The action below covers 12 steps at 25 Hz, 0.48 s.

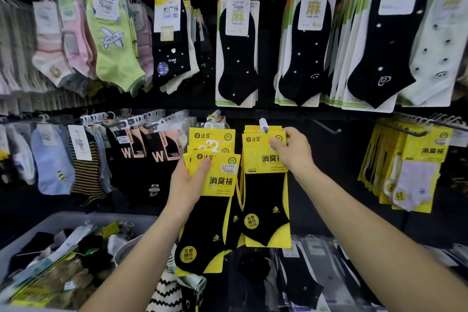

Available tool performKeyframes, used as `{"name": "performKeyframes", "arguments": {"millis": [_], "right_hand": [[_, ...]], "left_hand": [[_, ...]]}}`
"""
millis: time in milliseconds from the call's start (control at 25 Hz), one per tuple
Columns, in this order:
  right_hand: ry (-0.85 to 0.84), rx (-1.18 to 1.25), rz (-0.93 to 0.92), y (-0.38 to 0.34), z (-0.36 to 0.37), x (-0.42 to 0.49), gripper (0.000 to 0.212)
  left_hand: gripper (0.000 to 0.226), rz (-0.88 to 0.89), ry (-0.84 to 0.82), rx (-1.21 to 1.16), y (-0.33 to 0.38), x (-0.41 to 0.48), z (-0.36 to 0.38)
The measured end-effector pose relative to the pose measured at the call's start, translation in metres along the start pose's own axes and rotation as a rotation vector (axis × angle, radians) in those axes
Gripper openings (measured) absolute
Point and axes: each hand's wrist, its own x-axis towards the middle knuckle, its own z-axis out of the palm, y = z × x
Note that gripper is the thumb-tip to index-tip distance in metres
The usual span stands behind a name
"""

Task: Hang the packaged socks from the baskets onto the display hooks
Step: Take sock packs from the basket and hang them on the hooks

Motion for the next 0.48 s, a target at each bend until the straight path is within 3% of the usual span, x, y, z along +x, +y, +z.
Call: {"name": "performKeyframes", "arguments": {"millis": [160, 280, 400, 480], "right_hand": [[0.025, -0.059, 0.036, 0.005, 0.002, 0.001, 0.013], [0.063, -0.079, 0.081, 0.011, -0.006, -0.007, 0.033], [0.165, -0.112, -0.051, 0.013, -0.011, -0.025, 0.034], [-0.015, -0.108, -0.14, 0.005, -0.005, -0.042, 0.03]], "left_hand": [[0.029, 0.011, 0.012, 0.002, 0.006, -0.001, -0.003], [0.022, 0.028, 0.044, -0.008, 0.01, 0.001, -0.006], [0.022, 0.017, 0.04, -0.027, 0.009, 0.001, -0.003], [0.018, 0.017, 0.005, -0.023, 0.008, -0.003, 0.008]]}}
